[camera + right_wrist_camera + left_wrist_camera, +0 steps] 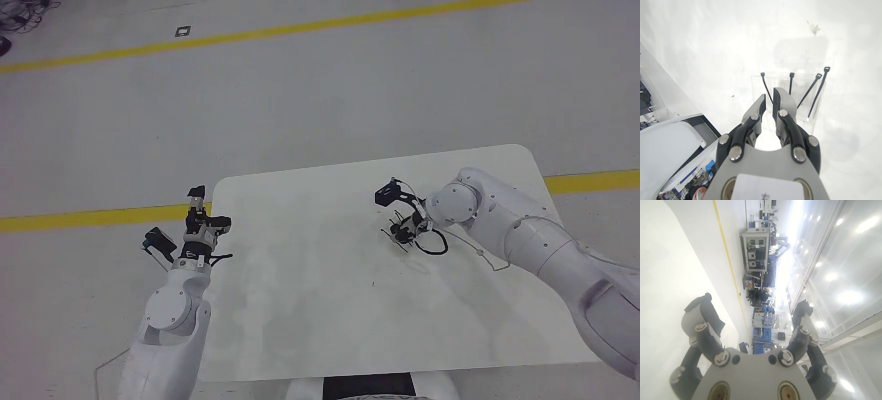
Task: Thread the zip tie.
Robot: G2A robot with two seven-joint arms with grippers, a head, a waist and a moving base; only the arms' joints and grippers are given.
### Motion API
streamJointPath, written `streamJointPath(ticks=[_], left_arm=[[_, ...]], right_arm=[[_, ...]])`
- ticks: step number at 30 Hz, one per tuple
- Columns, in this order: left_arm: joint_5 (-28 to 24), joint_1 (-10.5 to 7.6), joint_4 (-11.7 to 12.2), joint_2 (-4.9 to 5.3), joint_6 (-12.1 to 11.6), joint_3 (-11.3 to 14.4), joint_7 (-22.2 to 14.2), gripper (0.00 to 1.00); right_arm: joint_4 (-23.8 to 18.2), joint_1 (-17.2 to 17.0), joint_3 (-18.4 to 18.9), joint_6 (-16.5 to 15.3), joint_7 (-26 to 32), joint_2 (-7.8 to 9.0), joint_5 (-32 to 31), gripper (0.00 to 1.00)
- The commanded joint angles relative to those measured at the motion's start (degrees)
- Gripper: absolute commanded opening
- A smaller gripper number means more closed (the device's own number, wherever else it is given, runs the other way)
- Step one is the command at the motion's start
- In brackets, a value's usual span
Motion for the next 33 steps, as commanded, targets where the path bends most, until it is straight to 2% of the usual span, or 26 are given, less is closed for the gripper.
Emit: streamJointPath(ticks=[1, 20, 25, 33], left_arm=[[0.00, 0.00, 0.00, 0.00, 0.00, 0.00, 0.00, 1.00], [0.00, 0.00, 0.00, 0.00, 0.00, 0.00, 0.00, 1.00], [0.00, 0.00, 0.00, 0.00, 0.00, 0.00, 0.00, 1.00], [0.00, 0.00, 0.00, 0.00, 0.00, 0.00, 0.00, 1.00]], right_arm=[[0.20, 0.11, -0.25, 0.00, -0.06, -0.11, 0.10, 0.11], [2.46, 1.36, -2.49, 0.00, -0.49, -1.37, 1.08, 0.11], [3.13, 1.66, -3.14, 0.00, -0.57, -1.80, 1.26, 0.15], [3.98, 2.09, -3.70, 0.00, -1.28, -2.12, 1.46, 0.08]])
